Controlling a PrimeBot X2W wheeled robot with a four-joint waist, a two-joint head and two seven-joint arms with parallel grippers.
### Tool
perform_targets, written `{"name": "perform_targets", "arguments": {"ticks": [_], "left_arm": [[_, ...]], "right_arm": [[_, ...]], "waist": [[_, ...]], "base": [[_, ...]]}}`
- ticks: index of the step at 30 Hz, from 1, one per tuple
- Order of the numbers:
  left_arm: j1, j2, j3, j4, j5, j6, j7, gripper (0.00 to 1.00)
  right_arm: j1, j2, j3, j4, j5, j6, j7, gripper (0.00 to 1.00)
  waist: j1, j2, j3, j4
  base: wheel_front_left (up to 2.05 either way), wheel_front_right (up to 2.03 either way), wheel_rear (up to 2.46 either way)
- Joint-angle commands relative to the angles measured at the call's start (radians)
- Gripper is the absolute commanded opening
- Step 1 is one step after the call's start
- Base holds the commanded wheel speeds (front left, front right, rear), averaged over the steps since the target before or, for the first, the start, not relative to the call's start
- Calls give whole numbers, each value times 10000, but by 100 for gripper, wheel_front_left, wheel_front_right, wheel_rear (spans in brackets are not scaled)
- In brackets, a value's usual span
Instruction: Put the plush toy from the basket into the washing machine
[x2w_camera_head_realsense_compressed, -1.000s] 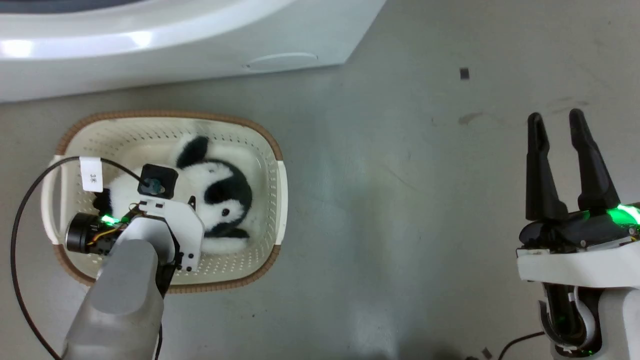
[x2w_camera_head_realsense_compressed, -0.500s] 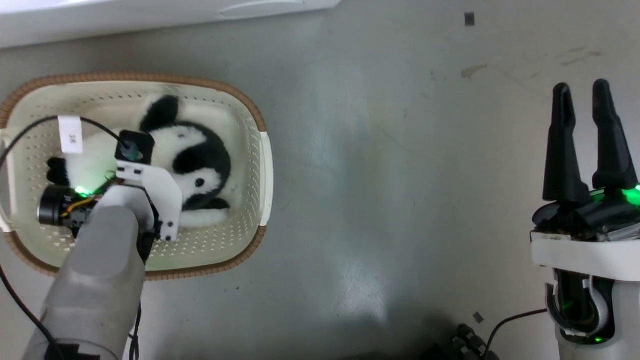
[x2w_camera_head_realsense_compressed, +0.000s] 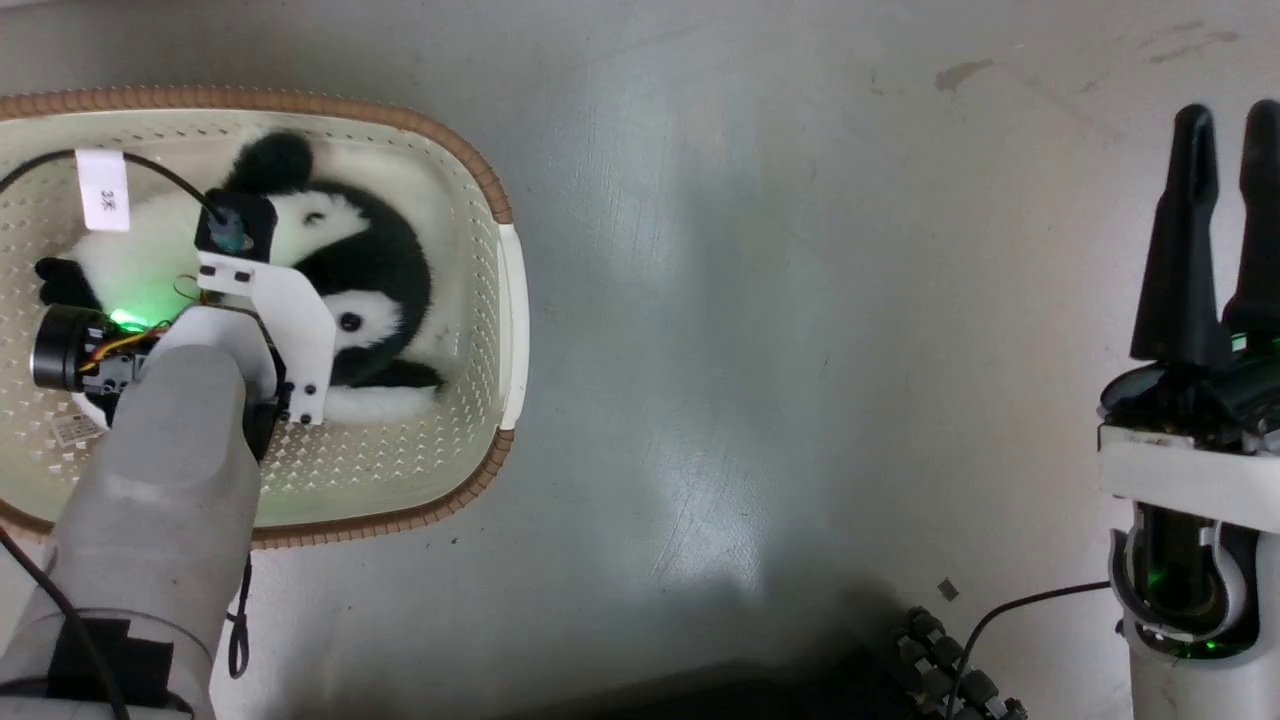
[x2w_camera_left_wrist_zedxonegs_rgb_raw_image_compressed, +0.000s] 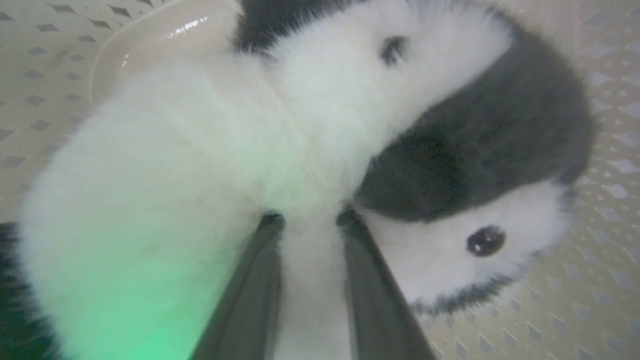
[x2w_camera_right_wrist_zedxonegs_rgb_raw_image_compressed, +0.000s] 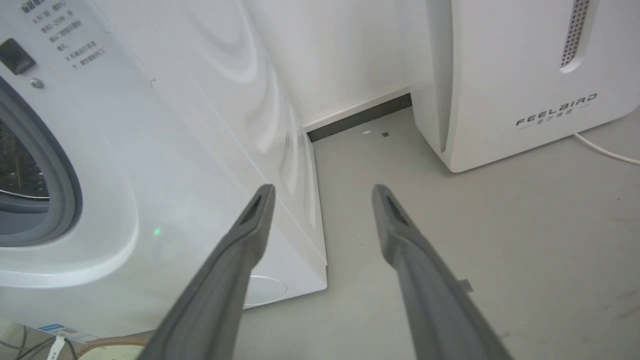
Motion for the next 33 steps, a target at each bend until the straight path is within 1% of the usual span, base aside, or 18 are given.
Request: {"name": "perform_targets", "arguments": {"ticks": [1,8,11,15,20,33], "left_arm": [[14,48,-118,554,-82,-94,205,0],[-412,235,-374,1274,-211,-168,70,0],[-389,206,-372,1399,-331,-130,-105,0],[-179,43,-421,1400,-416,-160,-406,0],[203,-221,-484,1400,-549,-322,-771,0],[1271,-1049,-753,1400,-787,-604,-2286,0]], "right_arm": [[-265,-4,-32,-118,197,-7,-118,100],[-421,-4,-75,-183,479,-7,-264,100],[-396,-4,-65,-133,506,-7,-289,100],[-221,-4,-65,24,408,-7,-289,100],[46,-4,-39,242,187,-7,-289,100],[1025,-4,-228,637,-439,-7,-289,100]], "waist": [[0,0,71,-18],[0,0,175,-90],[0,0,-55,-88],[0,0,-637,33],[0,0,-1502,255],[0,0,-3919,1158]], "base": [[0,0,0],[0,0,0],[0,0,0],[0,0,0],[0,0,0],[0,0,0]]}}
